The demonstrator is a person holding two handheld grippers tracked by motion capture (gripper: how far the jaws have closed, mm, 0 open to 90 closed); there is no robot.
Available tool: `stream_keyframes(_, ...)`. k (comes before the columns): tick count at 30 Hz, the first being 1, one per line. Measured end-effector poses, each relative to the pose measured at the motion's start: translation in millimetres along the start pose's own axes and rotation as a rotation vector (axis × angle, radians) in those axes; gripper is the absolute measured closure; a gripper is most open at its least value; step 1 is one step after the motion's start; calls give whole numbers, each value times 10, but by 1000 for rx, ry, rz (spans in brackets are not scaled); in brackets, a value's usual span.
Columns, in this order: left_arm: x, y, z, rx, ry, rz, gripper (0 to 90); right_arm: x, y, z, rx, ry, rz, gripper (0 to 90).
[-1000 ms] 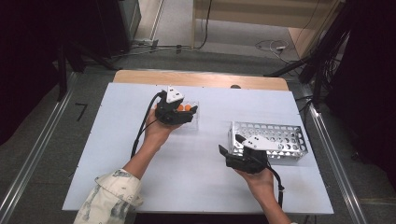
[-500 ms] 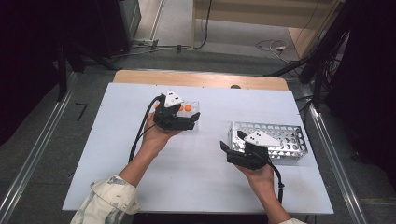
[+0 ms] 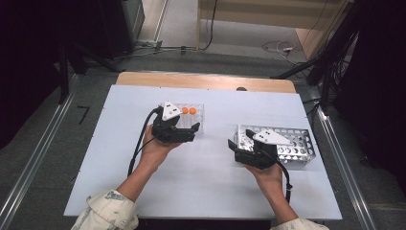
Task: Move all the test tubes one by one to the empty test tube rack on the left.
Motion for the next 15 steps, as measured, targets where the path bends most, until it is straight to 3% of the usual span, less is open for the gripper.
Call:
stream_keyframes(2, 34, 3, -52, -17, -7, -9, 184, -4, -16, -7, 3, -1, -3, 223)
stream_keyframes(4, 93, 0, -102, -7, -5, -29, 172, -5, -23, -21, 9, 2, -1, 220)
stream_keyframes(9, 370, 24, -190, -37, 22, -10, 171, 19, -54, -61, 9, 12, 6, 200)
stream_keyframes(15, 584, 102, -223, -47, 39, -52, 171, 41, -67, -93, 17, 19, 4, 184)
Point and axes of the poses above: each handheld gripper's, and its own axes: z roughly forward along the jaws, x roughly out of its underside, y roughly to its left, the point moved 3 cm from there along z, roughly forward along the jaws, and after that the axes turned 14 degrees about -x, right-handed, at the moved point
